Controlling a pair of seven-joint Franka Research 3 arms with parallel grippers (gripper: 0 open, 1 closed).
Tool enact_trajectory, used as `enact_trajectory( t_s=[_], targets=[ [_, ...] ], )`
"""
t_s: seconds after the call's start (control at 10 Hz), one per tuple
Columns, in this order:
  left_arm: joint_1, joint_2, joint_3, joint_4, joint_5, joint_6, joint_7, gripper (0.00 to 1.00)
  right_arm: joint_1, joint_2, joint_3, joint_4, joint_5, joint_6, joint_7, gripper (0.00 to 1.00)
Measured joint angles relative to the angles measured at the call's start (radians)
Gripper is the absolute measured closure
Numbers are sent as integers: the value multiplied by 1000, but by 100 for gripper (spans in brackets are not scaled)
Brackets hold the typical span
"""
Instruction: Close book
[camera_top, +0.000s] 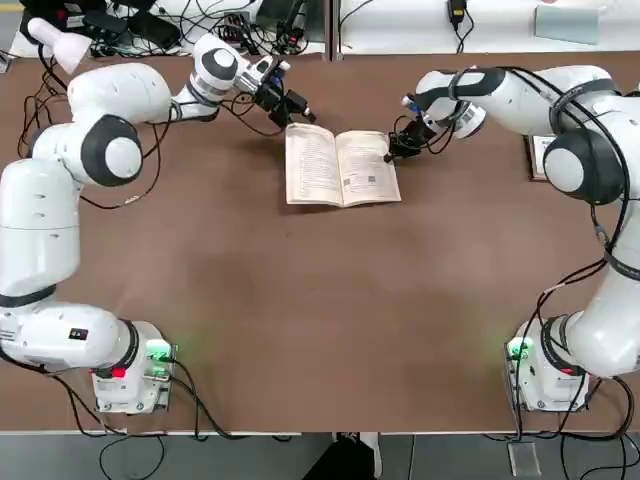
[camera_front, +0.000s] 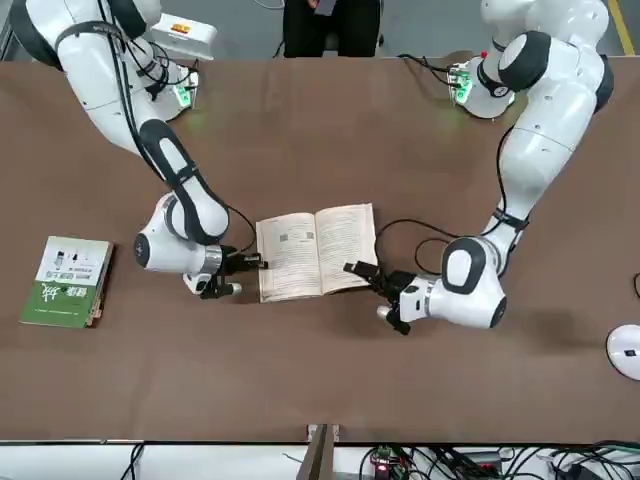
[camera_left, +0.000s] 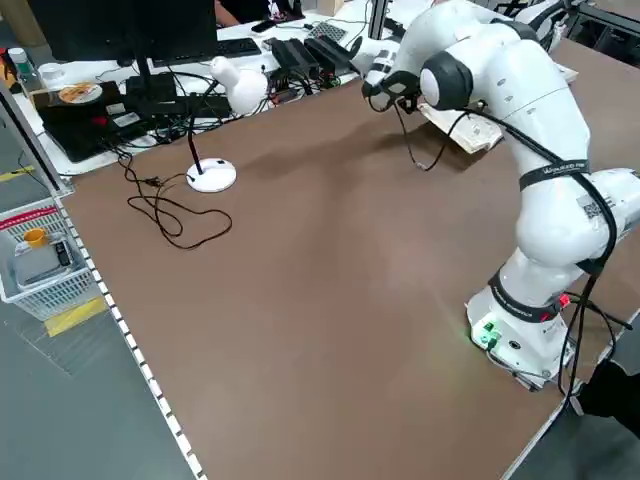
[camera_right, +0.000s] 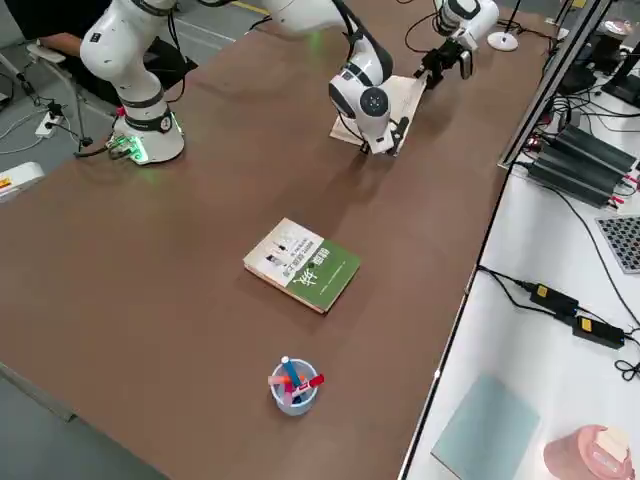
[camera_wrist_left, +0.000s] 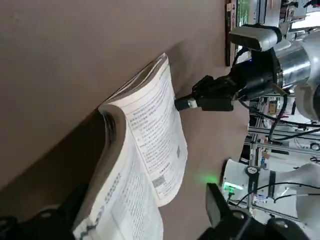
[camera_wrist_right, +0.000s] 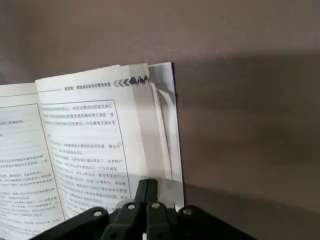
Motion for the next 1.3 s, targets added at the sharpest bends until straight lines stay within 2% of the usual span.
enact_trajectory(
  t_s=[1.3],
  targets=[
    [-2,-14,-87,0,0,-1,-196,0,0,0,-2,0,0,0,0,99]
  ],
)
